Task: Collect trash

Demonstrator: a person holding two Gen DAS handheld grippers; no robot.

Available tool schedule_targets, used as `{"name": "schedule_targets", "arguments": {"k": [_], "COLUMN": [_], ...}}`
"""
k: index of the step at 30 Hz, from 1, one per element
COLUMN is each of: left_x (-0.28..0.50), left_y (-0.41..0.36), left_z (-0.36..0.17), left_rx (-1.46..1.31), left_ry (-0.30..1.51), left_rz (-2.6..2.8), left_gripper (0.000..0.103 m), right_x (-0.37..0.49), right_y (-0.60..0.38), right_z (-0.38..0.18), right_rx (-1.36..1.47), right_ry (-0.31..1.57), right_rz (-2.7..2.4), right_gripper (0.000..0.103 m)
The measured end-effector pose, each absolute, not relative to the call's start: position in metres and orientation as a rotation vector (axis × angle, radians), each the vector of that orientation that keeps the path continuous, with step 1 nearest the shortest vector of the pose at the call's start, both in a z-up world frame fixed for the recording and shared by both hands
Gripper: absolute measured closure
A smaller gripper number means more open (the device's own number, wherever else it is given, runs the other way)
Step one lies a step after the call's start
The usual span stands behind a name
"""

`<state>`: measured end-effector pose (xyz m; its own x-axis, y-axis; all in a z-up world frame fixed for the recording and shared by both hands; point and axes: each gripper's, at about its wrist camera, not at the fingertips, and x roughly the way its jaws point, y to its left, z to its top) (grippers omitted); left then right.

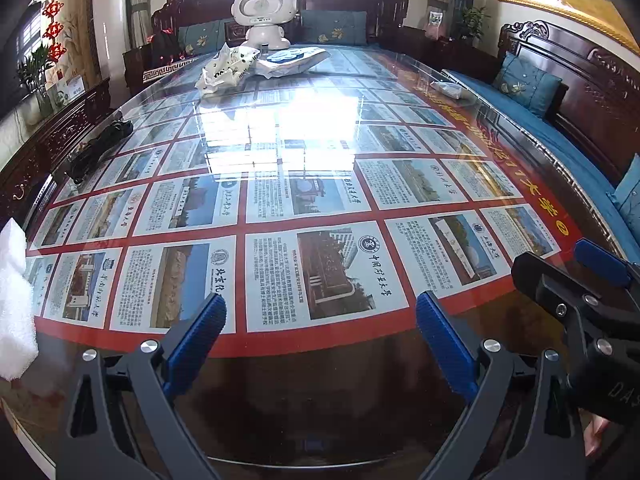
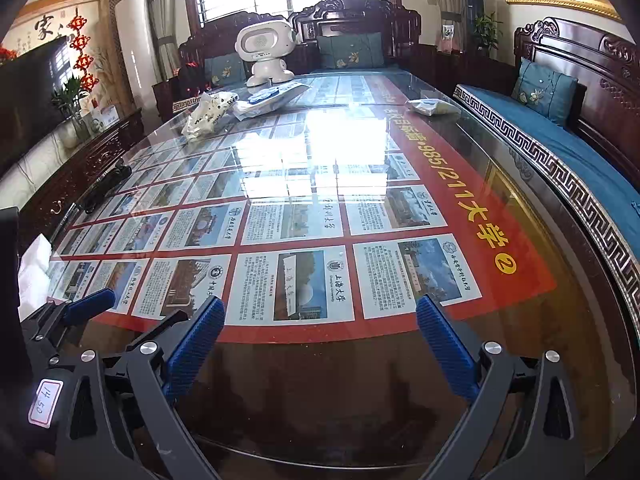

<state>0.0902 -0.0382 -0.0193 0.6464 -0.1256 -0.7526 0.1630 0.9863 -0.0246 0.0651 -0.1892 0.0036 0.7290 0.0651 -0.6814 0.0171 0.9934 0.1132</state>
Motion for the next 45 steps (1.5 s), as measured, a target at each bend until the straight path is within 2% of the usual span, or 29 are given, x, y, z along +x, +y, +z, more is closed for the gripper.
{"name": "schedule_targets", "arguments": {"k": [25,45], "left_x": [0.111,0.121], "left_y": [-0.058,-0.045], "left_z": [-0.014,-0.019], "left_rx": [0.172,0.059], "left_ry": [0.829,0.907], "left_rz": [-0.117,-0.151], "left_gripper": [0.004,0.004], "right_x": [0.088,0.097], "right_y": [-0.193,-0.186], "right_z": [0.005,0.004], "right_rx": [0.091,0.089], "right_ry": [0.778,0.784], "right_rz": [0.029,0.035], "right_gripper": [0.008,0.009]}}
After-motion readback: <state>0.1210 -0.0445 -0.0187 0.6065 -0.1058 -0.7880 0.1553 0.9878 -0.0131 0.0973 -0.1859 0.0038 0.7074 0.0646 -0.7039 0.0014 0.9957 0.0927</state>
